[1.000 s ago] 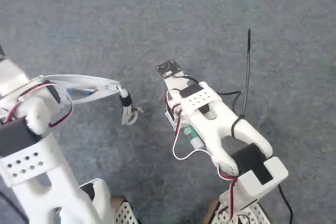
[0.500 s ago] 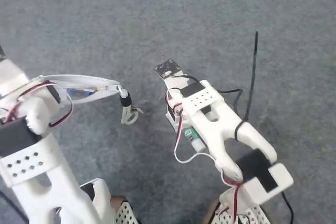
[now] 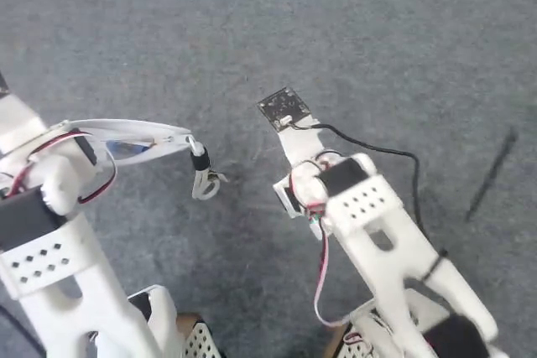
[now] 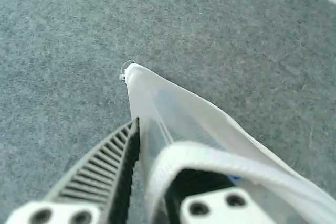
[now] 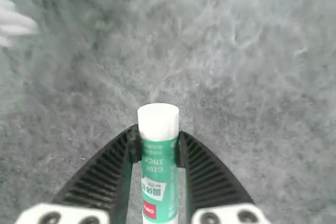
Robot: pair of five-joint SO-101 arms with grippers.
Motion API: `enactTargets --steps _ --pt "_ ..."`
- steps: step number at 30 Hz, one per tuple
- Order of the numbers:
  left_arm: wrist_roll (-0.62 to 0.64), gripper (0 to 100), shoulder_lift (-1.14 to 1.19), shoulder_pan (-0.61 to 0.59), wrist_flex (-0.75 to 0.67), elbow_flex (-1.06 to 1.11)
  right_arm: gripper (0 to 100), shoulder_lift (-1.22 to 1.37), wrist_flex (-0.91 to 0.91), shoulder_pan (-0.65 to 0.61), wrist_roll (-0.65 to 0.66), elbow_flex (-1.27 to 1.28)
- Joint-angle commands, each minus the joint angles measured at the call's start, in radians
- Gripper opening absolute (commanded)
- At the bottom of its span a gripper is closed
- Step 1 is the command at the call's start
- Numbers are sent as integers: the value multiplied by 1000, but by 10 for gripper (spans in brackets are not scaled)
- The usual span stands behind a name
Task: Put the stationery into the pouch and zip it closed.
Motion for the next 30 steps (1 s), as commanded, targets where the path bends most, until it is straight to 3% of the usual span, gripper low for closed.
enactTargets --steps 1,11,20,30 --pt "-11 12 -46 -5 -21 -16 6 -133 10 -13 3 -3" --pt "-8 12 -46 -3 -26 -16 6 -364 -97 -76 3 -9" --pt "-6 12 -46 0 -26 -16 6 -437 -334 -223 83 -9" --pt "-6 12 -46 0 -28 -16 6 -433 -602 -341 87 -9"
